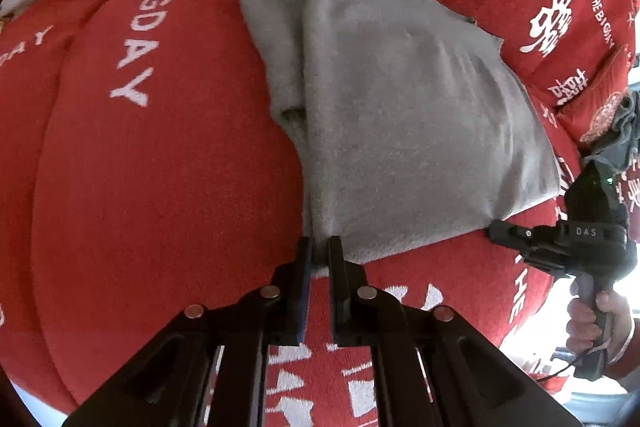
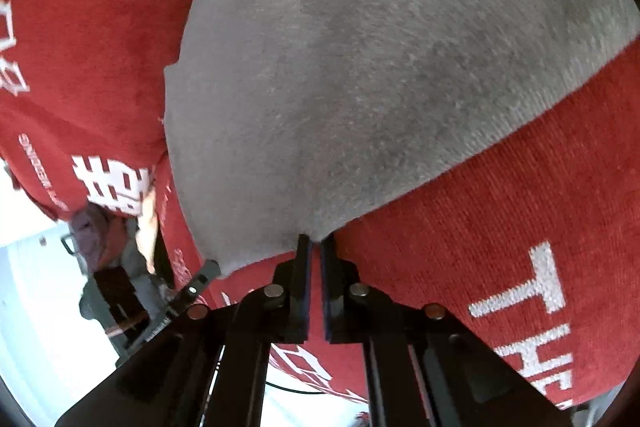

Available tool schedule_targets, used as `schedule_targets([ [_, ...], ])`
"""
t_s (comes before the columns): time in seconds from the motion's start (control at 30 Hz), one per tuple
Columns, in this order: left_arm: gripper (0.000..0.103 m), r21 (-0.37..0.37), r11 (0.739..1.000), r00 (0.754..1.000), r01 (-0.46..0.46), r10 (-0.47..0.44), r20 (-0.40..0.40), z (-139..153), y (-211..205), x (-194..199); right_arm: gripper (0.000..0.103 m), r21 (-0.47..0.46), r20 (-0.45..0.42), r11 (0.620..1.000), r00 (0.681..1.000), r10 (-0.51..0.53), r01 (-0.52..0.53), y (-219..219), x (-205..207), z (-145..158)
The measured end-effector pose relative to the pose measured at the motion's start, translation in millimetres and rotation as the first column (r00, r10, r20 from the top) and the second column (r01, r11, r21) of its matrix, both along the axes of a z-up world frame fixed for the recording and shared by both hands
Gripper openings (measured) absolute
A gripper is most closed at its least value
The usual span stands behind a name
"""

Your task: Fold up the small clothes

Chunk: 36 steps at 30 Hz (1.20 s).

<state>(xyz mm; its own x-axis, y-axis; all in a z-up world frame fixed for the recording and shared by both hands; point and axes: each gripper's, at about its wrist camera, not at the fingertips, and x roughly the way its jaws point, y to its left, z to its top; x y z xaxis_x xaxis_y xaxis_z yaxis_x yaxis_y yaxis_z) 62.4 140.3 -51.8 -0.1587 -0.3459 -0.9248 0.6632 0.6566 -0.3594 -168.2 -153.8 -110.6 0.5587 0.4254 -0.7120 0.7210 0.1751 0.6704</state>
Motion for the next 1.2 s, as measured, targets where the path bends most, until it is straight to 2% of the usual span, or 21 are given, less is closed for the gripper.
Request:
schedule_targets([
  [0.07,0.007,0.031,1.0,1.0,0.002,-0.003,0.031,7.4,2.6,-4.0,0.005,-0.015,-0.013,0.999,0.999,0.052,-0.052,1.5,3.0,5.0],
  [0.1,0.02,0.058,0.998,0.998,0.0,-0.003,0.062,11.7,3.0,-6.0,0.005,-0.022,-0.019,0.997,0.997,0.072,-0.073,2.1,3.9,8.6],
  [0.13,0.052,0.075,0.997,0.996,-0.01,0.004,0.085,12.2,2.3,-7.2,0.006,-0.03,-0.027,0.996,0.996,0.088,-0.089,1.4,3.5,13.0],
  [0.17,0.065,0.08,0.996,0.994,-0.028,0.019,0.103,15.5,4.0,-7.5,0.009,-0.043,-0.031,0.994,0.995,0.095,-0.097,-1.4,0.9,18.9],
  [0.2,0.069,0.074,0.996,0.992,-0.044,0.035,0.118,19.4,6.0,-7.9,0.013,-0.054,-0.032,0.994,0.995,0.095,-0.097,-5.3,-2.4,24.8],
  [0.23,0.069,0.07,0.997,0.994,-0.044,0.037,0.103,22.0,6.6,-8.3,0.028,-0.066,-0.036,0.994,0.995,0.09,-0.092,-9.8,-5.8,30.0],
  [0.27,0.069,0.078,0.996,0.995,-0.05,0.042,0.093,22.2,6.8,-8.3,0.048,-0.085,-0.041,0.993,0.996,0.079,-0.083,-17.5,-11.4,37.2],
  [0.3,0.069,0.091,0.994,0.995,-0.064,0.056,0.088,23.1,6.6,-8.3,0.053,-0.104,-0.047,0.992,0.997,0.065,-0.069,-24.3,-16.2,43.5],
  [0.4,0.069,0.106,0.99,0.992,-0.092,0.083,0.09,25.9,1.0,-9.1,0.053,-0.214,-0.07,0.976,0.997,0.016,-0.031,-53.4,-35.5,67.0],
  [0.47,0.069,0.111,0.988,0.99,-0.108,0.096,0.104,28.4,-3.9,-10.5,0.053,-0.294,-0.134,0.956,0.991,-0.03,-0.011,-72.5,-47.8,76.9],
  [0.57,0.069,0.112,0.986,0.986,-0.126,0.112,0.124,32.2,-15.9,-10.6,0.053,-0.341,-0.215,0.937,0.963,-0.161,0.08,-102.8,-76.6,76.5],
  [0.63,0.069,0.117,0.984,0.984,-0.136,0.12,0.132,33.5,-23.2,-8.9,0.053,-0.309,-0.237,0.933,0.935,-0.265,0.186,-118.7,-99.7,66.1],
  [0.7,0.069,0.123,0.982,0.982,-0.145,0.129,0.135,33.2,-30.3,-8.1,0.052,-0.236,-0.233,0.924,0.905,-0.355,0.302,-127.0,-118.7,49.5],
  [0.73,0.069,0.126,0.981,0.982,-0.146,0.129,0.135,33.4,-31.5,-7.3,0.047,-0.196,-0.222,0.918,0.897,-0.383,0.344,-129.2,-124.5,40.9],
  [0.77,0.069,0.129,0.981,0.982,-0.147,0.129,0.136,33.4,-34.6,-7.3,0.033,-0.157,-0.206,0.911,0.889,-0.408,0.382,-130.0,-127.4,33.0],
  [0.8,0.069,0.129,0.981,0.982,-0.147,0.129,0.138,33.8,-36.2,-7.4,0.024,-0.128,-0.176,0.906,0.89,-0.421,0.403,-130.7,-127.5,28.6],
  [0.83,0.069,0.132,0.98,0.981,-0.147,0.128,0.143,33.7,-39.7,-7.8,0.012,-0.117,-0.163,0.908,0.894,-0.418,0.403,-130.8,-124.5,27.0],
  [0.93,0.069,0.144,0.978,0.981,-0.15,0.129,0.142,31.3,-49.1,-5.3,0.012,-0.173,-0.199,0.916,0.898,-0.393,0.363,-134.5,-122.4,27.4],
  [1.03,0.069,0.142,0.975,0.98,-0.172,0.154,0.13,30.3,-58.7,5.2,0.011,-0.16,-0.192,0.91,0.892,-0.409,0.383,-132.9,-122.7,24.7],
  [1.13,0.069,0.126,0.966,0.967,-0.224,0.204,0.154,31.0,-68.4,25.4,0.012,-0.208,-0.225,0.936,0.918,-0.327,0.282,-135.3,-122.9,32.4],
  [1.2,0.069,0.128,0.96,0.959,-0.25,0.227,0.169,27.9,-75.5,38.7,0.018,-0.246,-0.263,0.945,0.923,-0.28,0.216,-135.4,-116.3,41.7],
])
